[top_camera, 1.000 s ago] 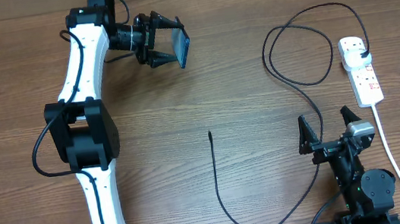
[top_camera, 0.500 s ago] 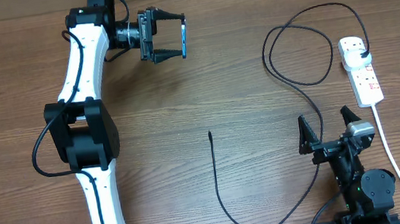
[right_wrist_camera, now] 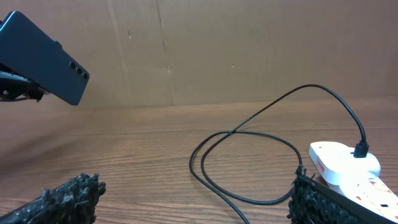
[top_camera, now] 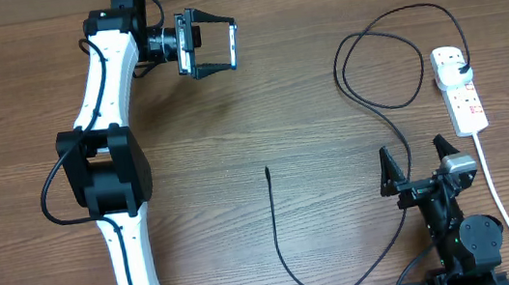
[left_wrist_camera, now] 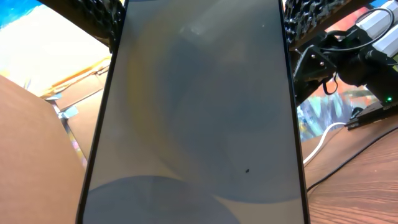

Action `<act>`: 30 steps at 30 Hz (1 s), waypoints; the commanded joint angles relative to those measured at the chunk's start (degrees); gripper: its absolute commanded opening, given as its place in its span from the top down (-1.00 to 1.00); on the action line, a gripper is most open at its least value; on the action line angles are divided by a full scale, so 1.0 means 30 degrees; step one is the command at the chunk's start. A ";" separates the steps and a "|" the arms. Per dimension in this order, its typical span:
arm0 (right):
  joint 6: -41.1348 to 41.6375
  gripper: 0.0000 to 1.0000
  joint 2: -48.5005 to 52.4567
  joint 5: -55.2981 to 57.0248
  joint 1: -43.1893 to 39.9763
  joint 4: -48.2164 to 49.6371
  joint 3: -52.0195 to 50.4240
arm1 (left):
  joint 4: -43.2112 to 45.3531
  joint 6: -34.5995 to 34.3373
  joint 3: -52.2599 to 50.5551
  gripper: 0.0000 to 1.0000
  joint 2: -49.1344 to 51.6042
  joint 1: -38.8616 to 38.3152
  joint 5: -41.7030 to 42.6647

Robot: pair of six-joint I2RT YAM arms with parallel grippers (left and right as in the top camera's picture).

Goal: Plug charger to phone and switch on socket

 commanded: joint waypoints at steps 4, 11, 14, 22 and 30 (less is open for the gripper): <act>0.0138 -1.00 -0.0168 0.0175 0.0109 0.0058 -0.0197 | 0.0066 -0.0255 0.0670 0.91 -0.0036 -0.0131 0.1071; 0.0138 -1.00 -0.0168 0.0175 0.0109 0.0058 -0.0197 | 0.0073 -0.0095 0.0663 0.92 -0.0036 -0.0131 0.1078; 0.0138 -1.00 -0.0168 0.0175 0.0109 0.0058 -0.0197 | 0.0073 0.0051 0.0663 0.92 -0.0036 -0.0131 0.1078; 0.0138 -1.00 -0.0168 0.0175 0.0109 0.0058 -0.0197 | 0.0073 0.0539 0.0663 0.91 -0.0036 -0.0131 0.1071; 0.0138 -1.00 -0.0168 0.0175 0.0109 0.0058 -0.0197 | 0.0073 0.0605 0.0670 0.92 -0.0036 -0.0146 0.0146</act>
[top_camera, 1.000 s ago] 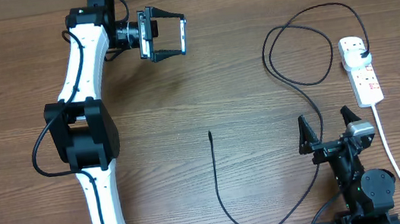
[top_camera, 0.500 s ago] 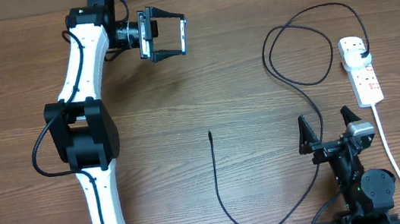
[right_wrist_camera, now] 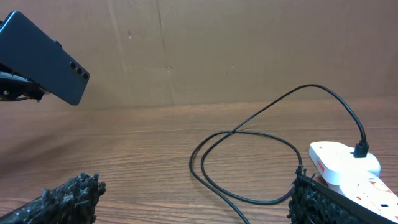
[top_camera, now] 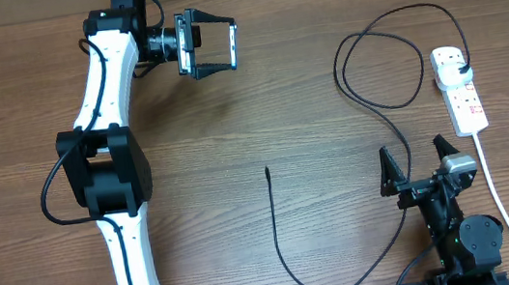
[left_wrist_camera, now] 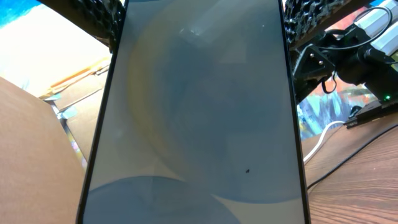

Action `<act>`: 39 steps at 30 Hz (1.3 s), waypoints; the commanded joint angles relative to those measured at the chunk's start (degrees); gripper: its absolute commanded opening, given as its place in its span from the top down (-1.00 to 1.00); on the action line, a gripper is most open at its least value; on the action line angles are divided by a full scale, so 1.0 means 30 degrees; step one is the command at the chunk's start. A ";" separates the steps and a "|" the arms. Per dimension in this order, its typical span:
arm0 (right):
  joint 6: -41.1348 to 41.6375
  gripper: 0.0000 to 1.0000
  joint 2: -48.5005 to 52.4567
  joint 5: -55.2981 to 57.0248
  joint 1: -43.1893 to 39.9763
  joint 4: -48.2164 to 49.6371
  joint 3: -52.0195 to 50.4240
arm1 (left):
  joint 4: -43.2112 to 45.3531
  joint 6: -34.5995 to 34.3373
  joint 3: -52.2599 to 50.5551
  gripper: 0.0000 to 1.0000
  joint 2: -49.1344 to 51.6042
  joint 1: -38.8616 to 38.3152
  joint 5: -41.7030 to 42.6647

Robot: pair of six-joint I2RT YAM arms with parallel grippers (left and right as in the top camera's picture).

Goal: Plug charger to phone and switch on socket

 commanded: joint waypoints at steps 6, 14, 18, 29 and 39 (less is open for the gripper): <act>0.0138 -1.00 -0.0168 0.0175 0.0109 0.0058 -0.0197 | 0.0080 0.0444 0.0663 0.91 -0.0036 -0.0219 0.0204; 0.0138 -1.00 -0.0168 0.0175 0.0109 0.0058 -0.0197 | 0.0087 0.0882 0.0663 0.91 -0.0036 -0.0270 0.0204; 0.0138 -1.00 -0.0168 0.0175 0.0109 0.0058 -0.0197 | 0.0087 0.0947 0.0663 0.92 -0.0036 -0.0306 0.0211; 0.0138 -1.00 -0.0168 0.0175 0.0109 0.0058 -0.0197 | 0.0080 0.0976 0.0670 0.92 -0.0036 -0.0386 0.0240; 0.0138 -1.00 -0.0168 0.0175 0.0109 0.0058 -0.0197 | 0.0080 0.1311 0.0663 0.92 -0.0036 -0.0393 0.0270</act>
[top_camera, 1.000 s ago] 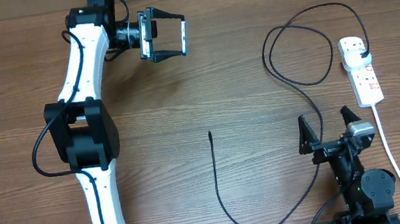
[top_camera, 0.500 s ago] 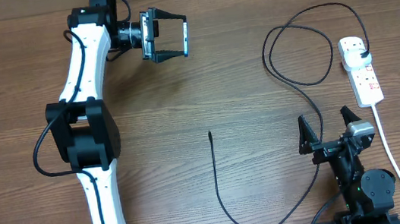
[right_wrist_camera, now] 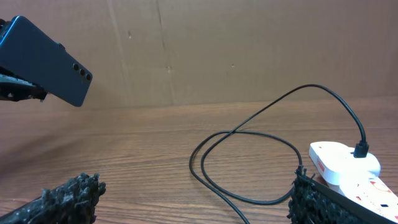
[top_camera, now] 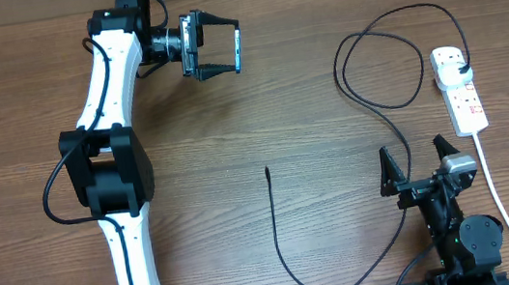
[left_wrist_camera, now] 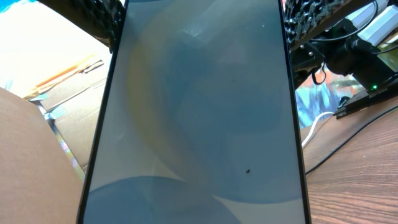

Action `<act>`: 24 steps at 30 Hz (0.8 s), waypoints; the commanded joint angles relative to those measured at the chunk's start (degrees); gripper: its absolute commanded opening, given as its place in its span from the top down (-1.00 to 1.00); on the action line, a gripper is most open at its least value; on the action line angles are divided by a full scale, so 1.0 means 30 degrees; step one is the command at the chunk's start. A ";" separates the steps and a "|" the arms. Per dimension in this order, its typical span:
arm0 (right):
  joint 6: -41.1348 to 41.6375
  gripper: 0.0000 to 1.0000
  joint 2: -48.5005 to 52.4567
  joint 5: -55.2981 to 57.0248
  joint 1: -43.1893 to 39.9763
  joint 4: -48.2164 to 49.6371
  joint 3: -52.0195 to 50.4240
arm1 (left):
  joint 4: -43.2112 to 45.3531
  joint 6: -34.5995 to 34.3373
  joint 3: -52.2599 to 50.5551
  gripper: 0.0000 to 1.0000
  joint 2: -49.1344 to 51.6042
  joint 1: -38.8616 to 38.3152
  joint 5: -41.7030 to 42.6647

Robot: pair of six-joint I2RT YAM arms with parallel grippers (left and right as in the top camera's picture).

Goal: Plug charger to phone and switch on socket

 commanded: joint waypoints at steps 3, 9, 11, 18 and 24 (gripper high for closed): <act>0.0138 -1.00 -0.0175 0.0175 0.0109 0.0058 -0.0197 | 0.0073 0.0444 0.0663 0.91 -0.0036 -0.0146 0.0729; 0.0138 -1.00 -0.0175 0.0175 0.0109 0.0058 -0.0197 | 0.0073 0.0583 0.0663 0.92 -0.0036 -0.0146 0.0670; 0.0138 -0.99 -0.0175 0.0175 0.0109 0.0058 -0.0197 | 0.0073 0.0583 0.0663 0.92 -0.0036 -0.0146 0.0670; 0.0138 -1.00 -0.0175 0.0160 0.0109 0.0066 -0.0197 | 0.0066 0.0736 0.0663 0.92 -0.0036 -0.0146 0.0670; 0.0138 -1.00 -0.0175 0.0175 0.0109 0.0058 -0.0197 | 0.0066 0.0962 0.0663 0.92 -0.0036 -0.0146 0.0670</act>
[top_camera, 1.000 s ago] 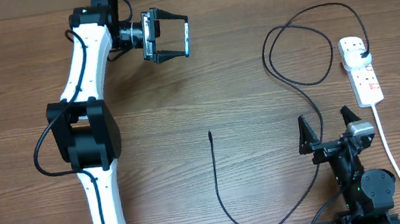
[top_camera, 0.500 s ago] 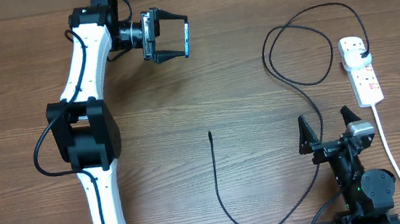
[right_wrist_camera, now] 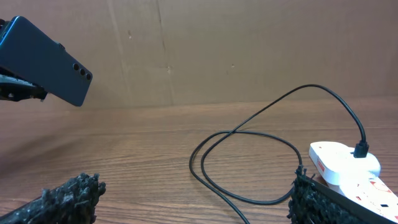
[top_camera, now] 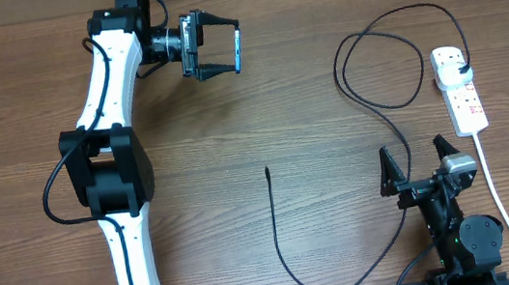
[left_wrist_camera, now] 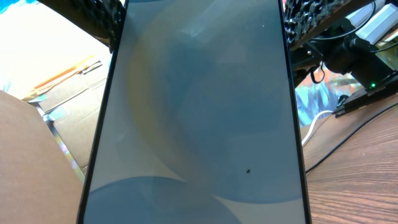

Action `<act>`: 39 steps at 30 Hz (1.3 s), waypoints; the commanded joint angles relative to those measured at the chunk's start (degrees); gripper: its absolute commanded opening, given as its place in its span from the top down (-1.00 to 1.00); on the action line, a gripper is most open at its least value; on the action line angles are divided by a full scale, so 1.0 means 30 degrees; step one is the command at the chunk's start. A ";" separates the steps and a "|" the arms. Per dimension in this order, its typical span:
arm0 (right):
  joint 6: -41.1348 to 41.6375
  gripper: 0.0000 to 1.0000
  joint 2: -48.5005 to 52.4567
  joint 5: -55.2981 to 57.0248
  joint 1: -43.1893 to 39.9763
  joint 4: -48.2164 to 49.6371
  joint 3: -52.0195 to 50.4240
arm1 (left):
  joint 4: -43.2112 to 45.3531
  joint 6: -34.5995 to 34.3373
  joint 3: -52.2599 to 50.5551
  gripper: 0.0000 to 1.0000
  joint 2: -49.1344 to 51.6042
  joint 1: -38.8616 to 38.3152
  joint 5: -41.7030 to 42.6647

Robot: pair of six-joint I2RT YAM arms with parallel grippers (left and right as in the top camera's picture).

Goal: Plug charger to phone and switch on socket

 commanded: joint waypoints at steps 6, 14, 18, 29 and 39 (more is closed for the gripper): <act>0.0146 -1.00 -0.0168 0.0168 0.0109 0.0095 -0.0197 | 0.0073 0.0794 0.0663 0.91 -0.0036 -0.0138 0.0670; 0.0153 -1.00 -0.0160 -0.0066 0.0109 -0.0160 -0.0029 | 0.0073 0.0772 0.0663 0.92 -0.0036 -0.0138 0.0670; 0.0138 -1.00 -0.0066 -0.0029 0.0066 -0.1370 0.0911 | 0.0073 0.0772 0.0663 0.91 -0.0036 -0.0138 0.0663; 0.0138 -1.00 0.5508 -0.0051 0.0073 -0.2732 0.4838 | 0.0066 0.0765 0.0663 0.91 -0.0036 -0.0138 0.0328; -0.0015 -1.00 1.4608 -0.3053 0.0073 -0.2783 0.9981 | 0.0058 0.0627 0.0663 0.92 -0.0036 -0.0138 0.0226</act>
